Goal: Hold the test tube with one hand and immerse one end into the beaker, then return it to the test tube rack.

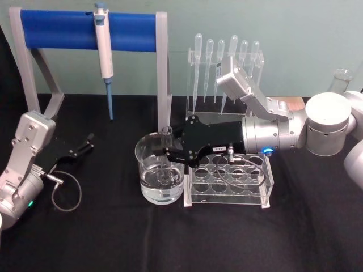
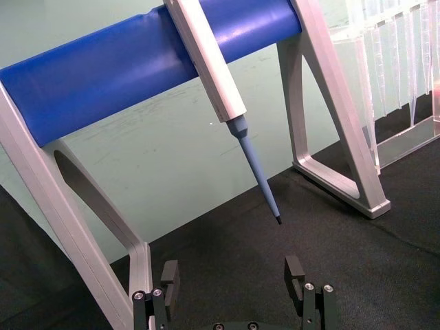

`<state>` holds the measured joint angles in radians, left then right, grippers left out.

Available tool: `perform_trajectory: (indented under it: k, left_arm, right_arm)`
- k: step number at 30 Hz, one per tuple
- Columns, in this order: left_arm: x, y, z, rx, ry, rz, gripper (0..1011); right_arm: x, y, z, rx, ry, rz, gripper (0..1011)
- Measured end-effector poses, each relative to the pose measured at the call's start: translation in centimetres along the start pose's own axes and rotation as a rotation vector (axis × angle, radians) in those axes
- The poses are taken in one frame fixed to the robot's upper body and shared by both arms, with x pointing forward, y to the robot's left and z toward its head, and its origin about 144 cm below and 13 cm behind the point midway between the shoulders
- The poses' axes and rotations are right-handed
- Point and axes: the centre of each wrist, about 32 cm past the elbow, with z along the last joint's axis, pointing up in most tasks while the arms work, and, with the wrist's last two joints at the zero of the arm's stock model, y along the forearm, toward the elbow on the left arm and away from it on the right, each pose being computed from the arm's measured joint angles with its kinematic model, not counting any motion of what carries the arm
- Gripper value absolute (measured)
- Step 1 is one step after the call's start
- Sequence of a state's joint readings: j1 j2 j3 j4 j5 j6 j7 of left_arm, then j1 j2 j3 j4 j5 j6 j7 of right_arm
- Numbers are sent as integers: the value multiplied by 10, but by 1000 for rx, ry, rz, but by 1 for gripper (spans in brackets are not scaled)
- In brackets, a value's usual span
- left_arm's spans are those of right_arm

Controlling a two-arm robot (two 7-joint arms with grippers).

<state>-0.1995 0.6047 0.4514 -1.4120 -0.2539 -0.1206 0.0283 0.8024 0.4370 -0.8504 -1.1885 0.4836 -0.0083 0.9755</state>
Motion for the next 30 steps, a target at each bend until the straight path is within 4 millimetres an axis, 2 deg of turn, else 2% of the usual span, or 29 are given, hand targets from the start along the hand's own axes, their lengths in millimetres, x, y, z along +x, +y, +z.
perform_trajectory:
  k: [30]
  left_arm:
    - [0, 0, 0, 0, 0, 0, 1000]
  right_arm:
    - [0, 0, 0, 0, 0, 0, 237]
